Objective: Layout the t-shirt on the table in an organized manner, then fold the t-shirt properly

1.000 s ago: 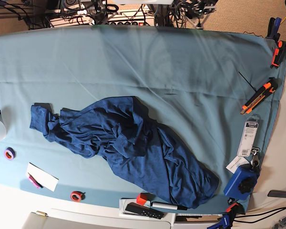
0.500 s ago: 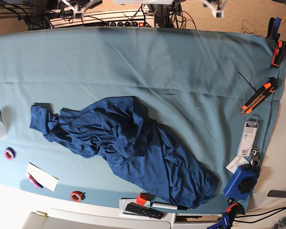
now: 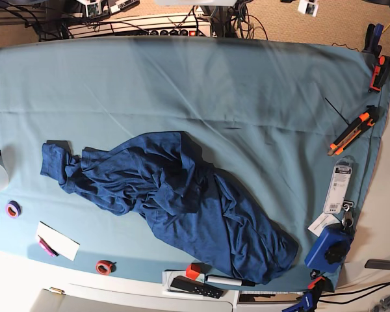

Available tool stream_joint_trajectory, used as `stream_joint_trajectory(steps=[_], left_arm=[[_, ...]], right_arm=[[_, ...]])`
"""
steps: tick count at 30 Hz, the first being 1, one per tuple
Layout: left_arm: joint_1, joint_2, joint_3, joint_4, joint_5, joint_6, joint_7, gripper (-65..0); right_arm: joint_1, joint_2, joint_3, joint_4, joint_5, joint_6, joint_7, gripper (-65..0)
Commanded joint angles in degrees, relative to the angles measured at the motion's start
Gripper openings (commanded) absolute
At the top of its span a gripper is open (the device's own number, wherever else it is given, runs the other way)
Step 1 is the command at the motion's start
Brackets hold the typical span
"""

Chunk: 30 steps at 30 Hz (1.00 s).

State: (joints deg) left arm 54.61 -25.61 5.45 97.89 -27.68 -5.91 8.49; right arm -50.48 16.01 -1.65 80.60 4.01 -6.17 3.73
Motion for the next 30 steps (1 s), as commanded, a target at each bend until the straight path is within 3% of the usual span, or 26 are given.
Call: stream_joint_trajectory(steps=[1,7,12,18,25,30], left_arm=[[2.1,-0.9,-0.1,3.2,-0.3,-0.9,-0.1,-65.0],[7.3,-3.9,-0.1,16.4,-0.2,-4.6,2.2,-65.0],[8.9,-4.8,-0.1,25.1,0.0,-4.8,9.2,-65.0],[9.2,-4.9,-0.1,31.5,0.0,-10.8,11.0,-65.0],[8.1,-4.9,-0.1,36.5,0.4,-10.7,11.0,-65.0],[3.1,-4.9,-0.1,37.1,4.2,-10.7,11.0,-65.0]], right_arm=[[-1.5,0.5,0.2,2.3,-0.2,-0.1,1.2,-65.0],[-5.1,0.5,0.2,12.3,-0.2,-0.1,0.7,-65.0],[-7.1,1.2,0.2,21.0,-0.2,-0.1,-1.9,-65.0],[-7.8,1.1,0.2,31.5,-2.6,0.2,-7.7,-65.0],[-7.4,1.2,0.2,42.0,-2.9,0.1,-7.9,-65.0],[-3.8,1.1,0.2,45.5,-7.7,0.1,-7.8,-65.0]])
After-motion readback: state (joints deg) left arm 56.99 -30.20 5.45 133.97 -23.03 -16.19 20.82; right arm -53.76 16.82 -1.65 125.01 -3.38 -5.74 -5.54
